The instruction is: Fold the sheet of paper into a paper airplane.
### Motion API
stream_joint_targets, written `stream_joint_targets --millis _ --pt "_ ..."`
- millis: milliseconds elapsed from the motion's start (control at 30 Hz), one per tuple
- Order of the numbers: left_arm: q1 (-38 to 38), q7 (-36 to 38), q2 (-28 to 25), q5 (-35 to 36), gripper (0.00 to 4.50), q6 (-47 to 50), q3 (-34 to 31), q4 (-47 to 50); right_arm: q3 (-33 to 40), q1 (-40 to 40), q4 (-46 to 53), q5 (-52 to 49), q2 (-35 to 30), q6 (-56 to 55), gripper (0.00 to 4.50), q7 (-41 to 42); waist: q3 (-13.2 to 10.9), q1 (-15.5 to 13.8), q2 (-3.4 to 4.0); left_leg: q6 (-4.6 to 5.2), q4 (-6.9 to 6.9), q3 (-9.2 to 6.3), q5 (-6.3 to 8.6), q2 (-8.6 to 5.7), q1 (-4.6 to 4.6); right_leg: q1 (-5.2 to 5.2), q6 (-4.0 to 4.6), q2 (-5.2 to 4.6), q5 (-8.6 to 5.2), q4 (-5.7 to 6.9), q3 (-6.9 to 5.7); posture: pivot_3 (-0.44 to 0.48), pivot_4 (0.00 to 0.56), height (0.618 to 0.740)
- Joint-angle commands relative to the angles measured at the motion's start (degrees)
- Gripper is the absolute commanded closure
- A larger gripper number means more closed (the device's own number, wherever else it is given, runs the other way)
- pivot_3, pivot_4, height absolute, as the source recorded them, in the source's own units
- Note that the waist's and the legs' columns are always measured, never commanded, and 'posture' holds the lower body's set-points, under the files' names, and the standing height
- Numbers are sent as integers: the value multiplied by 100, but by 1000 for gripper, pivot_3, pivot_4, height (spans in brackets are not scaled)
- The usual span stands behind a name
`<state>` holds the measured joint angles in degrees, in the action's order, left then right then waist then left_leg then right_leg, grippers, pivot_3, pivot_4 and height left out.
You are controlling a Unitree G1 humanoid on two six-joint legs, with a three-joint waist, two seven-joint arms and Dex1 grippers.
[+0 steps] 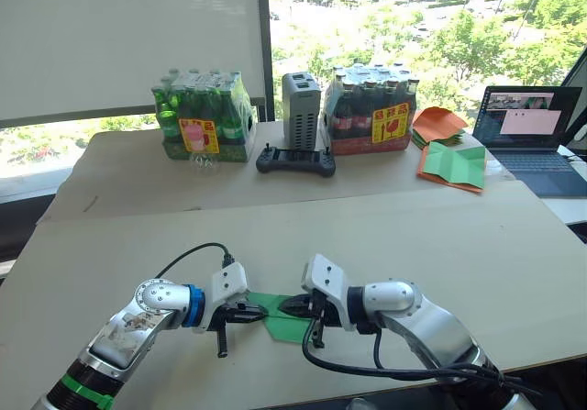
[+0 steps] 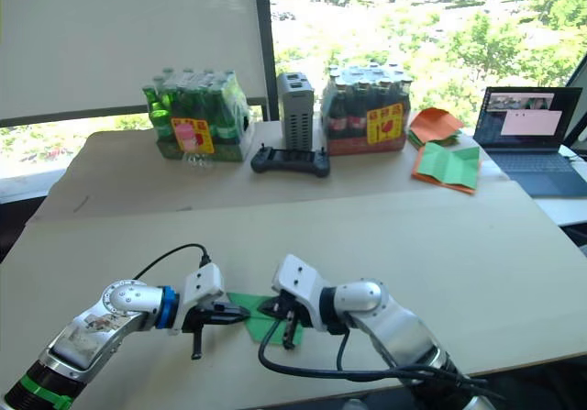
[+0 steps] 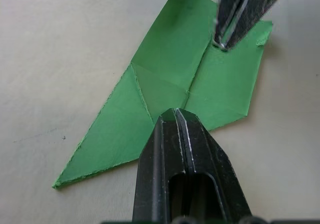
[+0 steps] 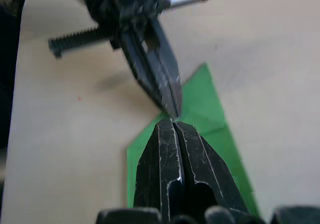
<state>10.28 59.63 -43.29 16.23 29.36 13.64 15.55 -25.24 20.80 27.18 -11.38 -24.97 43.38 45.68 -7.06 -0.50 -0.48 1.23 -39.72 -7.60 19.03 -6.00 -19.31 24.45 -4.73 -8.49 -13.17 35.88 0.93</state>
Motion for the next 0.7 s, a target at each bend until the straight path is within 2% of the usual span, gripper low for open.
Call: stream_joint_targets --millis 33,500,700 --pt "-54 -10 -26 -87 4500 61 87 26 -10 59 -144 153 -86 -133 4459 -125 0 -13 0 0 1 -1 0 0 0 0 0 0 0 -1 -2 0 150 735" --pt "267 -71 338 -254 4500 -77 384 -326 -482 -175 -407 335 -544 28 4459 -31 -2 -11 2 -1 2 0 1 0 -1 -1 0 0 0 -4 -3 0 150 735" --pt "196 -22 298 -301 4500 -164 428 -421 -507 -220 -357 351 -588 155 4459 -69 -2 -13 2 -1 2 -1 1 0 1 -5 0 0 0 -4 -4 0 150 735"
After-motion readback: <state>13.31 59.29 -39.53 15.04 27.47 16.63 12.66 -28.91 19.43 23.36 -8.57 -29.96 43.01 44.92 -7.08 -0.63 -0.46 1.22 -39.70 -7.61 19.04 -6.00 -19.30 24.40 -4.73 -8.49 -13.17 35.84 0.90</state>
